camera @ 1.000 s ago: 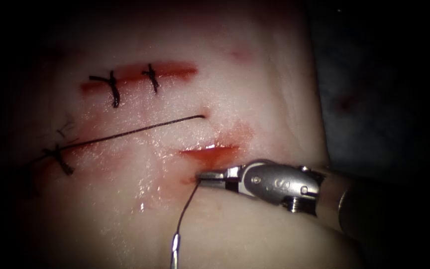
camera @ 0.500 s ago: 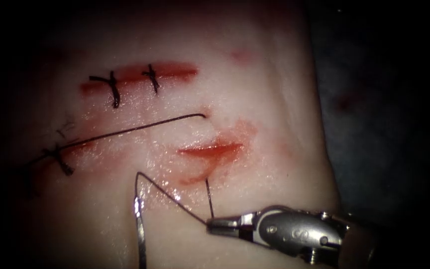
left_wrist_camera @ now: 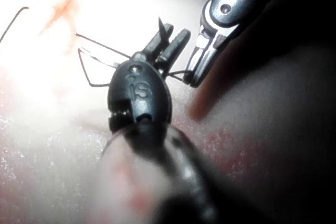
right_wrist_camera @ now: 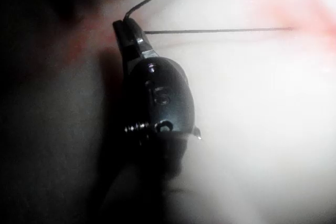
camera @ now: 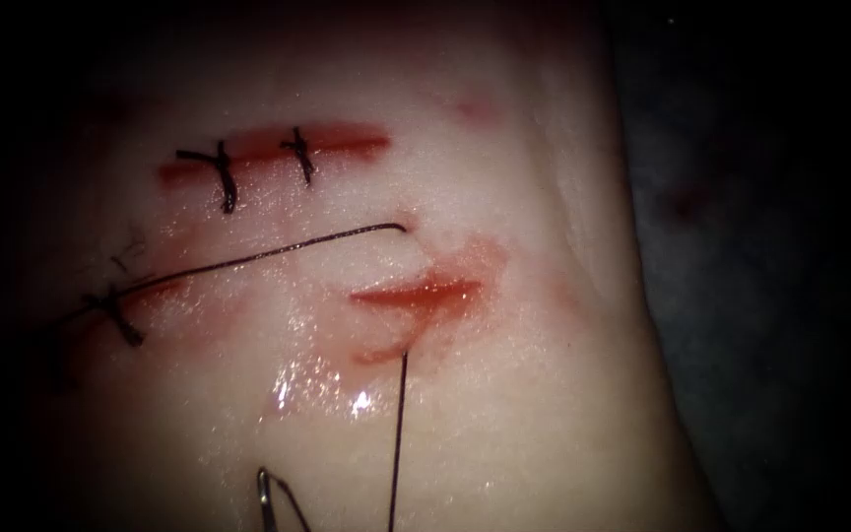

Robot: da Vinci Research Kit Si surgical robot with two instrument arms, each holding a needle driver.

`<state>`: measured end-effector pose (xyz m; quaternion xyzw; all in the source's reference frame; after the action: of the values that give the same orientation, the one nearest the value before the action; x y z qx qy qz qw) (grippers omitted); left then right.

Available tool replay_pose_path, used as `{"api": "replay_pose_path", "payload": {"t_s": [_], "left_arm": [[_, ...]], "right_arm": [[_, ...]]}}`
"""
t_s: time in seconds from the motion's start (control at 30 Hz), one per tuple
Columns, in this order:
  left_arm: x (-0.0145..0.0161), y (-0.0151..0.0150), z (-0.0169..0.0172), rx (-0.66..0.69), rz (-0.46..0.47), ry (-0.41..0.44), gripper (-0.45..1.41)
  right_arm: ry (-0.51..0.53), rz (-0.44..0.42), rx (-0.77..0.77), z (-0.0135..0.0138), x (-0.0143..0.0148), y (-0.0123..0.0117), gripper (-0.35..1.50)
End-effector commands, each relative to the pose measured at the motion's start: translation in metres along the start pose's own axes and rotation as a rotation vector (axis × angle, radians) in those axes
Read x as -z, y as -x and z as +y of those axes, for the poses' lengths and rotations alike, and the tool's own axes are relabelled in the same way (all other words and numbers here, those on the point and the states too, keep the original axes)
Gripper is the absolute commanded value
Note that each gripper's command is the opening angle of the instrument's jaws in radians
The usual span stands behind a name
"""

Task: Wound Closure
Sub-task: Use right hand to grasp and pull suture until a short tail remains

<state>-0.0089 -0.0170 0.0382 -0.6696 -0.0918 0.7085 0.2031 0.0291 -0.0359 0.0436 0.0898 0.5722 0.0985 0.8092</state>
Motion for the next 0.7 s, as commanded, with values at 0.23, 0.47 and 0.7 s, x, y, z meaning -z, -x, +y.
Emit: {"api": "replay_pose_path", "payload": {"t_s": [0.23, 0.47, 0.7], "left_arm": [[0.0025, 0.0003, -0.0048, -0.098, -0.097, -0.158, -0.45], [0.0034, 0.0003, -0.0076, -0.119, -0.128, -0.233, -0.45], [0.0017, -0.0001, -0.0091, -0.122, -0.109, -0.218, -0.45]], "right_arm": [[0.139, 0.020, 0.135, 0.0074, 0.0017, -0.0009, 1.23], [0.195, 0.031, 0.238, 0.0124, 0.0034, -0.0011, 1.18], [0.148, -0.019, 0.335, 0.0154, 0.0010, 0.0014, 1.11]]}}
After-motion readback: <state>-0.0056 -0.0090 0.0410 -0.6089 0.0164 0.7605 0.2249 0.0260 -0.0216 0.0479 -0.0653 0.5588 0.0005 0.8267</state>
